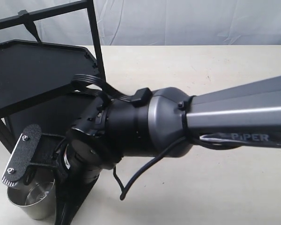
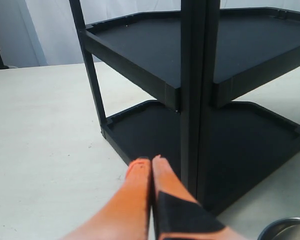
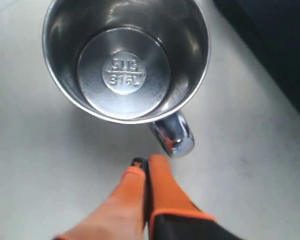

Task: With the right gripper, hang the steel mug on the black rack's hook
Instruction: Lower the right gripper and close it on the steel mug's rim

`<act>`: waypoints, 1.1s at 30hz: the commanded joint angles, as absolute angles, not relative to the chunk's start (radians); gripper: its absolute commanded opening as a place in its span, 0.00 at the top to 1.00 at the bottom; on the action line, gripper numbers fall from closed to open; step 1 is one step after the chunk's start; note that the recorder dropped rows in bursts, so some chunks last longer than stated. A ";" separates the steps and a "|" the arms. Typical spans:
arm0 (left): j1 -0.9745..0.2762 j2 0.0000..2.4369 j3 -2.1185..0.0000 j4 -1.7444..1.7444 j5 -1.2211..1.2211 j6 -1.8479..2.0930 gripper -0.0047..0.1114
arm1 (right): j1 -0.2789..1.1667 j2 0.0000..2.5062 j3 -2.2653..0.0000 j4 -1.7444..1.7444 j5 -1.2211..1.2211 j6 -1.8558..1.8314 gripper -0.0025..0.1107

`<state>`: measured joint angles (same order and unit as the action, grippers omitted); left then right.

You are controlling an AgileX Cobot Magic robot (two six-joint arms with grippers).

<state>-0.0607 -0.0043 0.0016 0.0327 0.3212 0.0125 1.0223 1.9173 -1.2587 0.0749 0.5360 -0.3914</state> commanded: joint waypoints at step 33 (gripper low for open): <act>-0.063 0.000 0.000 0.039 0.313 0.009 0.96 | 0.999 1.869 -1.301 -0.019 0.594 -0.126 0.70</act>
<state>-0.0607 -0.0043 0.0016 0.0327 0.3212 0.0125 1.0090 1.9232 -1.2753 -0.0383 0.5624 -0.1393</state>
